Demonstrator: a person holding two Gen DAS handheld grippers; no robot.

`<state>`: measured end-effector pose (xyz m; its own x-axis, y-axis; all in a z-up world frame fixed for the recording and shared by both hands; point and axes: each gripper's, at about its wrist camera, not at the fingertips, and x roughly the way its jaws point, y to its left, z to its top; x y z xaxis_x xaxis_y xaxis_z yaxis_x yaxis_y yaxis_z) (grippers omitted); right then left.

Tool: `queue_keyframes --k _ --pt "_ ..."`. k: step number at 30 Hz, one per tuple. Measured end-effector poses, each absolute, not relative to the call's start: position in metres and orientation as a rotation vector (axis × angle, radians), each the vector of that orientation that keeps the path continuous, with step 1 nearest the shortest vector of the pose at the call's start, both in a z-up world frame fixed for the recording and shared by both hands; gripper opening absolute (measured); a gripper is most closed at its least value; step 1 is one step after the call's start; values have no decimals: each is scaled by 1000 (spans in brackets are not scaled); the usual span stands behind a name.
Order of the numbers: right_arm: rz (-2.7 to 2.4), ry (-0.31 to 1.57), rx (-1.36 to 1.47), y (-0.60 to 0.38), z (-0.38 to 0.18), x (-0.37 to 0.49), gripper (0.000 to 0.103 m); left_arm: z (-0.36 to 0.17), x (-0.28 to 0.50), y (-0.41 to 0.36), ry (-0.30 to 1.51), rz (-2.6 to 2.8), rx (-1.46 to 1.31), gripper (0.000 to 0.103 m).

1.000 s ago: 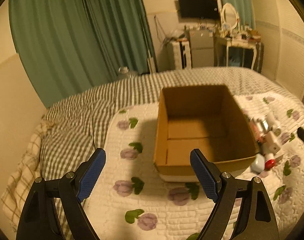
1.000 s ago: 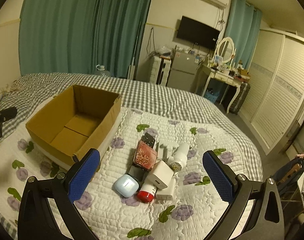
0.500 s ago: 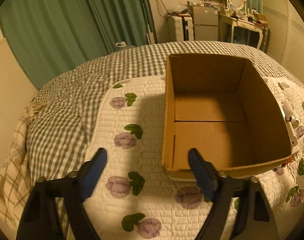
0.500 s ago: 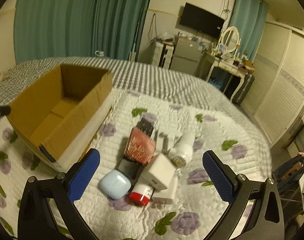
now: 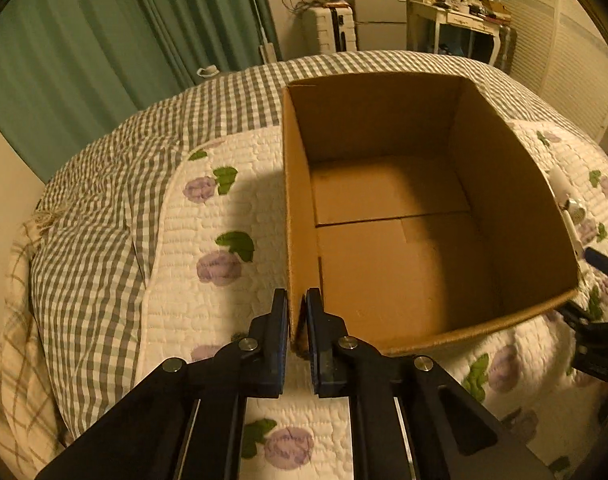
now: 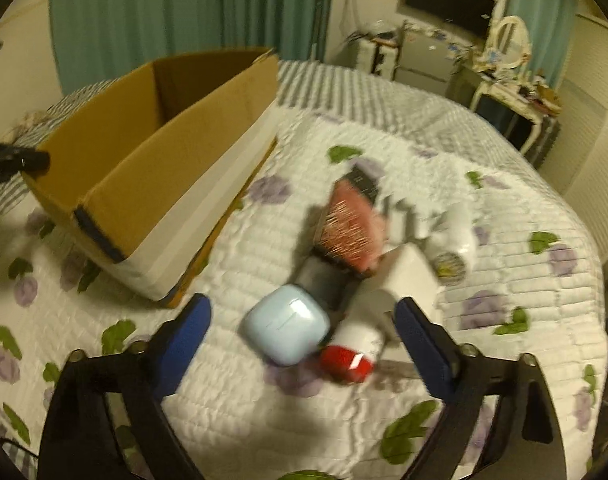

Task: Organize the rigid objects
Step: 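Move the right tool down over the light-blue earbud case, then close the right gripper on the light-blue earbud case and lift, then carry the earbud case into the box and open the right gripper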

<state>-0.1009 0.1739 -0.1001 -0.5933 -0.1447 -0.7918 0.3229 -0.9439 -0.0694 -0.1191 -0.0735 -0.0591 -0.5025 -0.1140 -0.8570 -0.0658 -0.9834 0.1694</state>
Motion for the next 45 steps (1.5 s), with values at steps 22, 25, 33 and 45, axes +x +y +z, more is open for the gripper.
queue_keyframes --k 22,25,33,45 --pt "-2506 177 1444 176 -146 -130 47 -62 -113 -81 -221 -2684 1568 9" --pt "-2528 139 1423 182 -140 -126 47 -62 -112 -81 -218 -2690 1563 9" --pt "-2578 123 1226 179 -77 -118 47 -62 -112 -82 -209 -2704 1561 9" --pt "-2467 265 892 91 9 -128 47 -61 -111 -83 -203 -2712 1564 9"
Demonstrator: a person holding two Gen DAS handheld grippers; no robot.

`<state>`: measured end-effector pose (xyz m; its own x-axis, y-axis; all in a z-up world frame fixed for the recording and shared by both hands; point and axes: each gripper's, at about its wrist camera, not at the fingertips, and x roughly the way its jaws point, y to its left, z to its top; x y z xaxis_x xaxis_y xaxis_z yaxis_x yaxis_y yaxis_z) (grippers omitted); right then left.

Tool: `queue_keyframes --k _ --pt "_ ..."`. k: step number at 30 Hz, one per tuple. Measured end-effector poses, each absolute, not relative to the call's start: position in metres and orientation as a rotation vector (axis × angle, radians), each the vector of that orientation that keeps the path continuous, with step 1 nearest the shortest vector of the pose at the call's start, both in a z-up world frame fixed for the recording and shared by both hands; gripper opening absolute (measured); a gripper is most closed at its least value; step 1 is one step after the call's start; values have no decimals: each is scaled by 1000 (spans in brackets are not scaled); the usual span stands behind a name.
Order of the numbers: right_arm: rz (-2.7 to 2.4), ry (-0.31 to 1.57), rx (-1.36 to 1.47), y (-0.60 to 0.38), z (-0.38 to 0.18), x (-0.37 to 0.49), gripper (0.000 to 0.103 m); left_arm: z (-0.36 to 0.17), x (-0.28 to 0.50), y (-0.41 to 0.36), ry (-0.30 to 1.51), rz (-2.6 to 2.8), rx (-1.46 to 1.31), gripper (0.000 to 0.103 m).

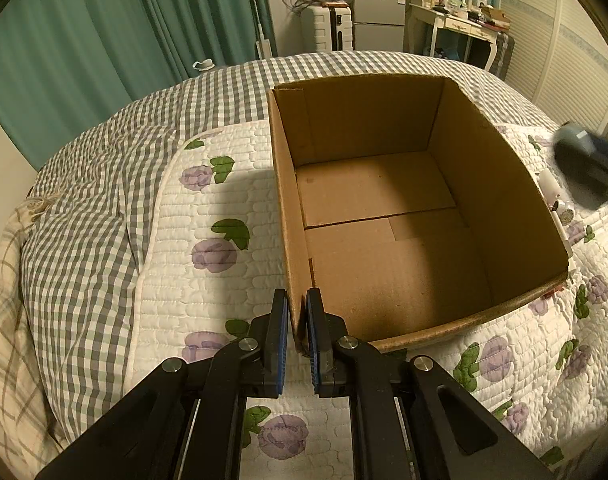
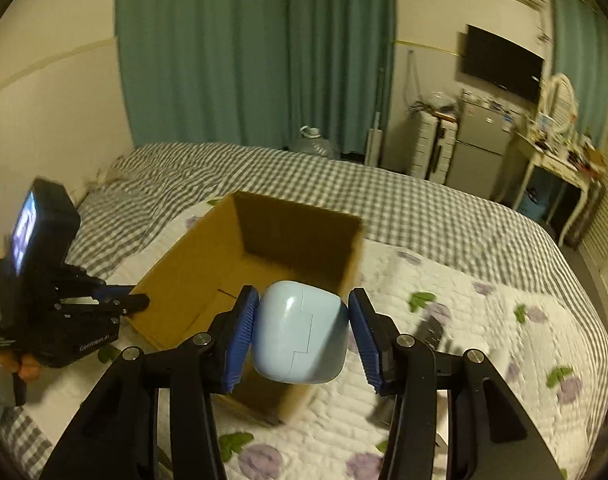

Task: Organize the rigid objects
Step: 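Carry the earbud case into the box and open the right gripper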

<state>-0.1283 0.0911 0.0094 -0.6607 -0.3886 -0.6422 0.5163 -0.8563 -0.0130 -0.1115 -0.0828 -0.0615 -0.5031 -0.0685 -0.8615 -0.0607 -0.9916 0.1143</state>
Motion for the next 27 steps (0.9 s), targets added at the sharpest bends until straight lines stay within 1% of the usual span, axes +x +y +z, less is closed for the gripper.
queue_keyframes --k 9,18,19,20,22,27 --pt "-2393 321 1004 61 -39 -139 47 -62 -112 -84 -195 -2715 1568 9" --pt "-2393 333 1011 64 -50 -135 47 -60 -112 -83 -197 -2712 1568 9" --pt "-2393 332 1013 64 -48 -135 53 -60 -112 -83 -197 -2711 1568 9" --pt "-2403 324 1002 65 -45 -133 67 -60 -112 -83 -197 -2712 1567 9" --pt "-2421 290 971 69 -35 -127 75 -60 -112 -82 -191 -2717 1571 9" --pt "-2473 250 923 89 -3 -119 75 -62 -113 -82 -196 -2712 1570 9"
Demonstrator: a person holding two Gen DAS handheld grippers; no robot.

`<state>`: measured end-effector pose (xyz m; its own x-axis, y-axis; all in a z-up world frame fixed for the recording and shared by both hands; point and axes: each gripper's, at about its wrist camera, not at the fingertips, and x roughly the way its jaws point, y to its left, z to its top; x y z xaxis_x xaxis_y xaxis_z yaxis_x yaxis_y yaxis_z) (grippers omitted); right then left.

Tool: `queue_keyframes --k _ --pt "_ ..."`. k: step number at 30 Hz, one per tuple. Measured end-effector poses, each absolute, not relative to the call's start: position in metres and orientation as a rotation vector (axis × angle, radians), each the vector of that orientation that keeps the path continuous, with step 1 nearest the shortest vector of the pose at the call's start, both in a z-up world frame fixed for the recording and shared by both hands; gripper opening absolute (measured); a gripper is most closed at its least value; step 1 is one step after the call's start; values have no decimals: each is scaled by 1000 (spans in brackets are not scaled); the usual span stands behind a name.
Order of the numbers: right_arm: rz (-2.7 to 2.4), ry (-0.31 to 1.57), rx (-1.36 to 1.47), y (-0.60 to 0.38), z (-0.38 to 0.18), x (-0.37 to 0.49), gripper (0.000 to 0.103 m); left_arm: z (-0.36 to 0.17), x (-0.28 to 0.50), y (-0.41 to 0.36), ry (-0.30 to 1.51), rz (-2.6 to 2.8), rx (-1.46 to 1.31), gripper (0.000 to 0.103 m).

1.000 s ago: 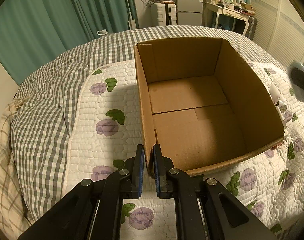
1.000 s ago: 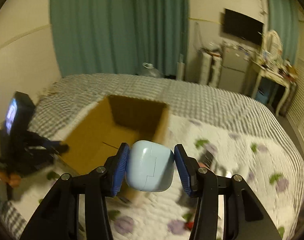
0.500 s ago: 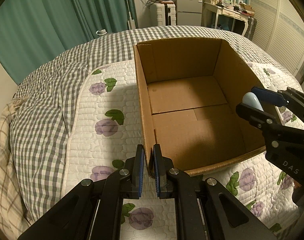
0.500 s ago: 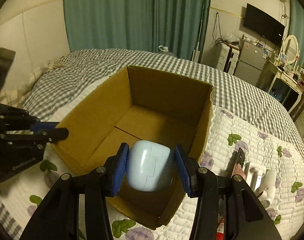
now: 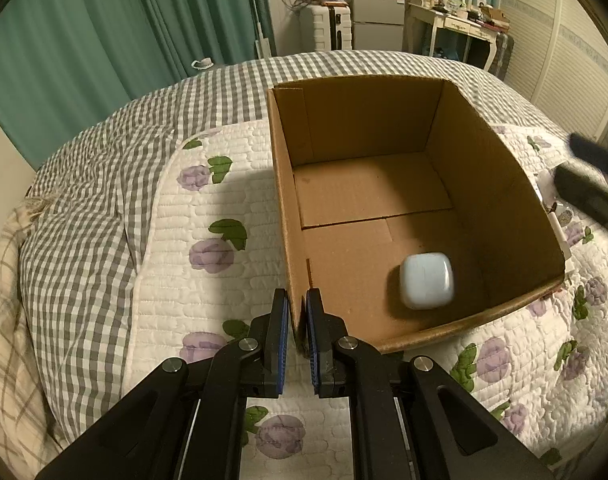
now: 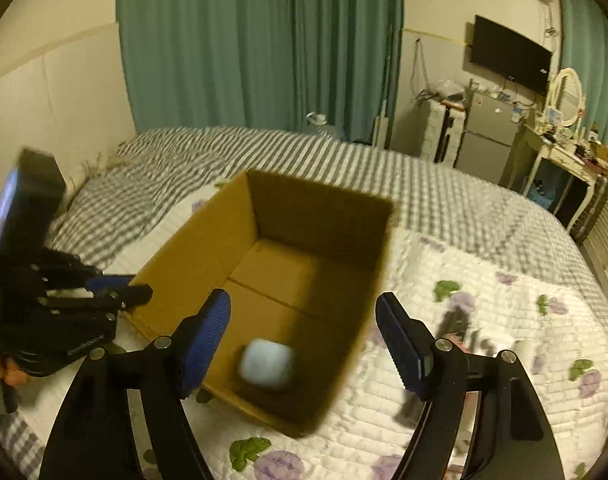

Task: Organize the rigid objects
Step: 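Carry the earbud case into the box and open the right gripper, then return the right tool to the items and grasp the white-red bottle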

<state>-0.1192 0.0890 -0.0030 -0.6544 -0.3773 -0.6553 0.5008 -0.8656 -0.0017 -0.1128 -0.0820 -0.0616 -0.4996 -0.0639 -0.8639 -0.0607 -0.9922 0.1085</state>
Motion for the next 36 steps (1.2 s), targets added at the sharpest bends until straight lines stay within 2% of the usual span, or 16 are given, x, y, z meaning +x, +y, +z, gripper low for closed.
queue_keyframes --k 6,11,22,28,31,36 --pt "-2614 253 911 135 26 -110 76 -62 -112 -82 -194 -2709 1573 9" --pt "-2719 264 964 172 20 -107 76 -62 -112 -82 -195 -2709 1573 9" --pt "-2669 213 1354 215 -86 -114 76 -62 -111 -81 -201 -2703 1569 9" --pt "-2587 228 1446 208 -117 -115 76 -62 -110 -81 -198 -2701 1570 9" --pt "-2528 215 1485 203 -129 -118 66 -62 -111 -81 -199 -2700 1570 9" --pt "-2538 158 1542 208 -138 -130 65 -61 -110 -80 -199 -2701 1570 9"
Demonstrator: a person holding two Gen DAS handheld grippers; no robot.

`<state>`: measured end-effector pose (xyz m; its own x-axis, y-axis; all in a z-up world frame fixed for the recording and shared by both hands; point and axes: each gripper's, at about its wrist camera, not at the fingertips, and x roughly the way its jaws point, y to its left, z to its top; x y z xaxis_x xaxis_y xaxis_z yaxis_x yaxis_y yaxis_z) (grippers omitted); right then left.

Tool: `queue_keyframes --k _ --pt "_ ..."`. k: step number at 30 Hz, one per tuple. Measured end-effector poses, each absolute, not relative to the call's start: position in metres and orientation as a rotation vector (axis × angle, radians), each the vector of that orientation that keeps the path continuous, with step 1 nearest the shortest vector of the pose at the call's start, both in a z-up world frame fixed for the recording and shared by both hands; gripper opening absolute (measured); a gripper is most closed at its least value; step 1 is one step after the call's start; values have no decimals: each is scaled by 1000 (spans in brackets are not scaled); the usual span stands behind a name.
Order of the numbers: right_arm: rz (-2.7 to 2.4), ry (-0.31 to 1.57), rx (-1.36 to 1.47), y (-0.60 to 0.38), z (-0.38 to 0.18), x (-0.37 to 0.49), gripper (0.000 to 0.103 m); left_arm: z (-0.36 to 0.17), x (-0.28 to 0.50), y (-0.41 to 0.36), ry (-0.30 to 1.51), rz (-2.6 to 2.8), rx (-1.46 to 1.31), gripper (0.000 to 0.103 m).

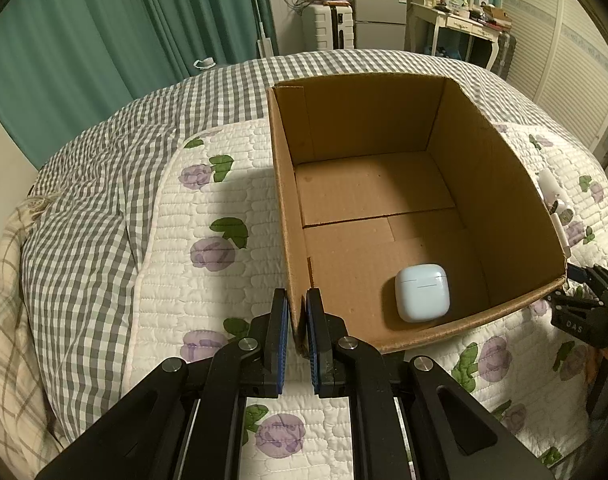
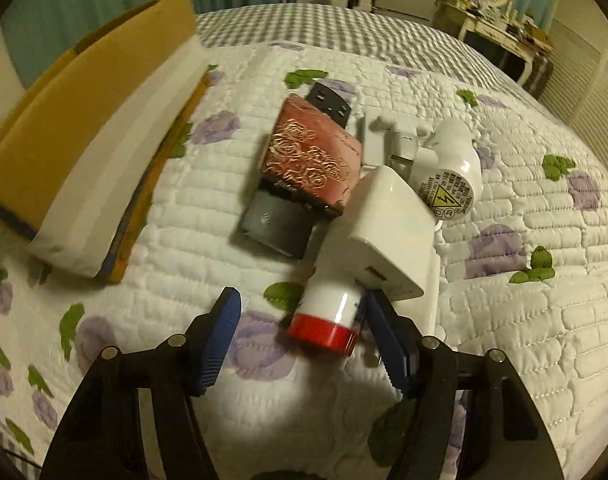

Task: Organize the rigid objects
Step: 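Return the right tool to the items and grasp the white-red bottle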

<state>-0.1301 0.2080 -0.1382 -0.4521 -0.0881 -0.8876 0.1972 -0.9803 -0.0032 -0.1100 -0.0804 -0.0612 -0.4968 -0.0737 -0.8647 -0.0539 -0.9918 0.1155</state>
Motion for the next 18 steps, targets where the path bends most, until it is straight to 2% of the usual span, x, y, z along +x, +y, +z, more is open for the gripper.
queue_keyframes --k 6,9,13,14,18 --pt "-2538 155 1574 205 -145 -143 66 -61 -110 -80 -188 -2703 1572 9" --pt "-2504 61 1584 210 -151 -153 64 -61 -110 -79 -191 -2701 1572 9" --pt "-2466 -82 1622 223 -158 -167 40 -61 -110 -79 -192 -2701 1570 9" --pt "-2479 -82 1621 225 -157 -166 37 -62 -110 -79 -194 -2701 1570 9" --pt "-2511 -46 1597 222 -151 -157 36 -62 -110 -79 -194 -2701 1569 9"
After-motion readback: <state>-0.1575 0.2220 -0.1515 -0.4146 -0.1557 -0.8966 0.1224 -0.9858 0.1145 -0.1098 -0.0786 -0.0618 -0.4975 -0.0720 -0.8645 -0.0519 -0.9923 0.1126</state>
